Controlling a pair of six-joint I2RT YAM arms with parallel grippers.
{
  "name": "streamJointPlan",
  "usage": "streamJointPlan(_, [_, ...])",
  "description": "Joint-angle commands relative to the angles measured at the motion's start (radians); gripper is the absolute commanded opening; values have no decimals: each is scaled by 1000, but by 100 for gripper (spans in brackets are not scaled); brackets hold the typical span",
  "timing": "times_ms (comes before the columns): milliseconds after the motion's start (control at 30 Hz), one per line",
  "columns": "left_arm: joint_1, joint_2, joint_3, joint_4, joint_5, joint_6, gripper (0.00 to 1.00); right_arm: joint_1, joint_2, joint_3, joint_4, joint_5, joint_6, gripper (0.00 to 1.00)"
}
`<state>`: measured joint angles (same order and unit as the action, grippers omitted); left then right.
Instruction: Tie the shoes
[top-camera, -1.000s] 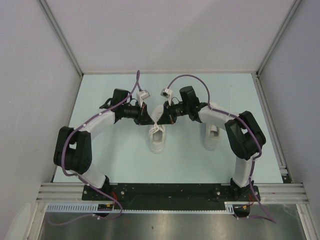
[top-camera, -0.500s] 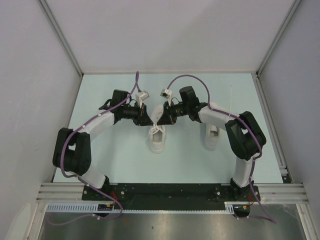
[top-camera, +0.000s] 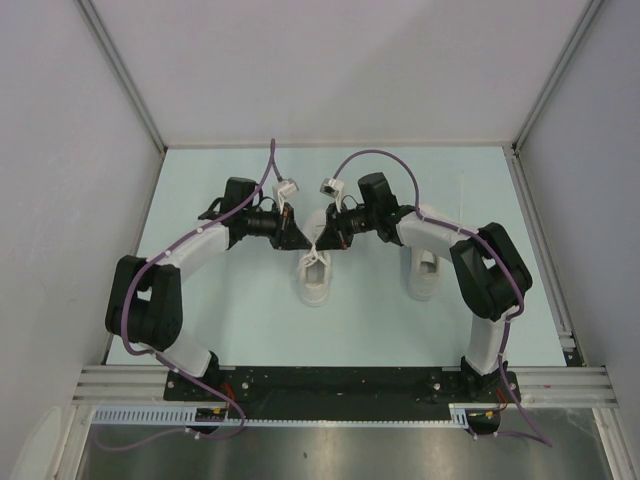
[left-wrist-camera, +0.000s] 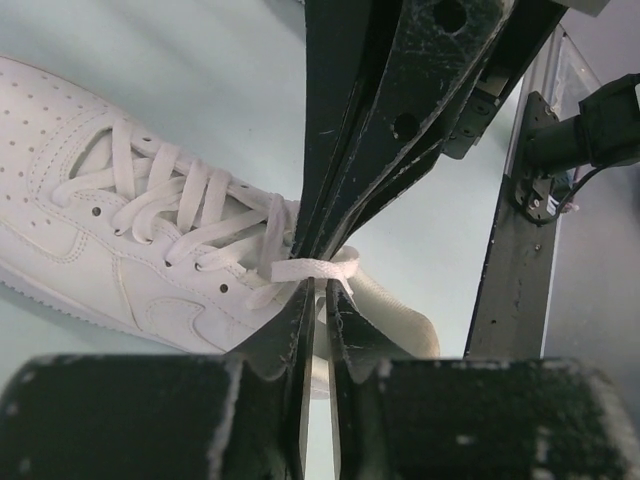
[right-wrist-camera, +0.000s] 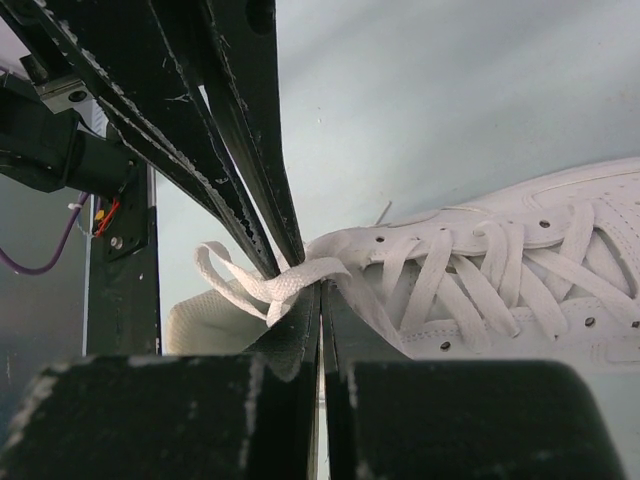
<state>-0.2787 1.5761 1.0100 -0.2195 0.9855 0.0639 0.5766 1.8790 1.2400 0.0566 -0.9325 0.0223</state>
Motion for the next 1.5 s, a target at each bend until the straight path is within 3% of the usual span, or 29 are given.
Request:
streamJointPlan(0, [-5, -24, 13, 32, 47, -21, 15, 9, -46, 26, 29, -17, -9, 0])
streamJointPlan(467, [-16, 15, 22, 32, 33, -26, 27, 11, -44, 26, 55, -20, -1, 0])
streamJointPlan(900, [-16, 12, 33, 34, 7, -16, 0, 2, -47, 26, 55, -34, 1, 0])
streamJointPlan(1200, [7, -15, 22, 34, 21, -7, 0, -9, -47, 24, 49, -28, 1, 0])
streamJointPlan(1300, [3, 2, 33, 17, 25, -10, 16, -7, -41, 26, 60, -32, 10, 0])
streamJointPlan(1467, [-7, 5, 36, 22, 4, -18, 24, -6, -40, 24, 63, -37, 10, 0])
